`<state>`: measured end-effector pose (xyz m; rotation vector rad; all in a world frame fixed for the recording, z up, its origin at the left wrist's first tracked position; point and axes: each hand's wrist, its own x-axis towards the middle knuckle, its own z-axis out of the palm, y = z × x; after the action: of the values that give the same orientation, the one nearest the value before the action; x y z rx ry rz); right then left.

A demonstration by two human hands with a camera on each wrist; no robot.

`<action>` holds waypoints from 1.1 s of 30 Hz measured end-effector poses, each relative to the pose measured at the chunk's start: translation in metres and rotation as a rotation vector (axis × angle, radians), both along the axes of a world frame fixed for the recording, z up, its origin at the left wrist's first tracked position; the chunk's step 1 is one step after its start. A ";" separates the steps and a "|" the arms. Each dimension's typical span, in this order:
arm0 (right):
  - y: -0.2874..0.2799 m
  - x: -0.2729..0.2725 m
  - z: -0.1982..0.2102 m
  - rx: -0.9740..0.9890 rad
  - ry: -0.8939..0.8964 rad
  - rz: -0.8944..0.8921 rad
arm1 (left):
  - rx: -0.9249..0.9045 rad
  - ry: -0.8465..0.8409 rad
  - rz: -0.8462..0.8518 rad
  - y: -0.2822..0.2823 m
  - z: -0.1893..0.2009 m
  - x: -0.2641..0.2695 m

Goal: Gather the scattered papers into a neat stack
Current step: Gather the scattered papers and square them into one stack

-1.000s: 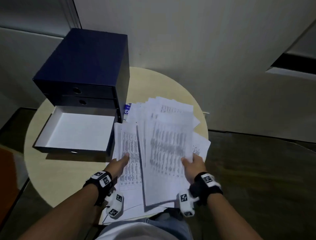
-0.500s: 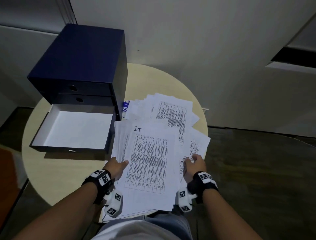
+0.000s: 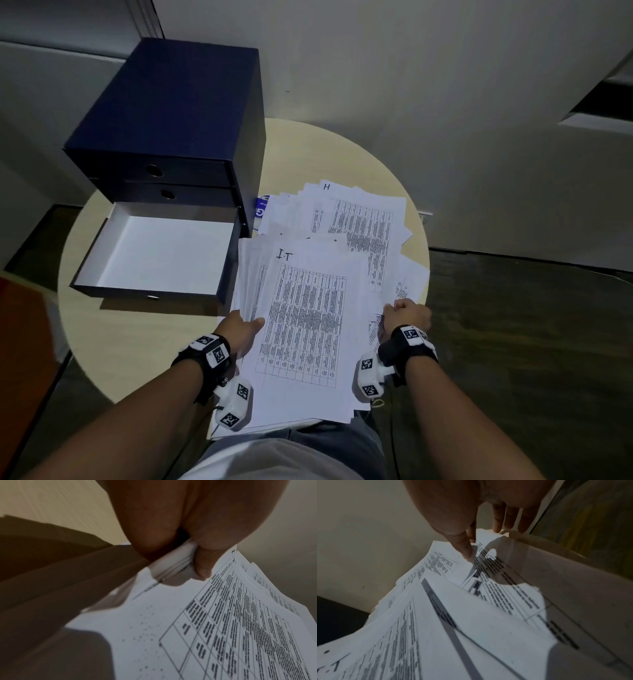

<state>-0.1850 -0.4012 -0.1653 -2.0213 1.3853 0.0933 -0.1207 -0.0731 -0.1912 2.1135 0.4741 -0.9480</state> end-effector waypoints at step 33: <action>-0.100 -0.052 0.146 -0.001 -0.466 -0.063 | -0.016 -0.025 0.015 -0.005 0.009 -0.004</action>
<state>-0.2374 -0.5011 -0.0195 -1.8432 1.1446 -0.3835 -0.1245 -0.0776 -0.1822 2.1018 0.4675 -0.9133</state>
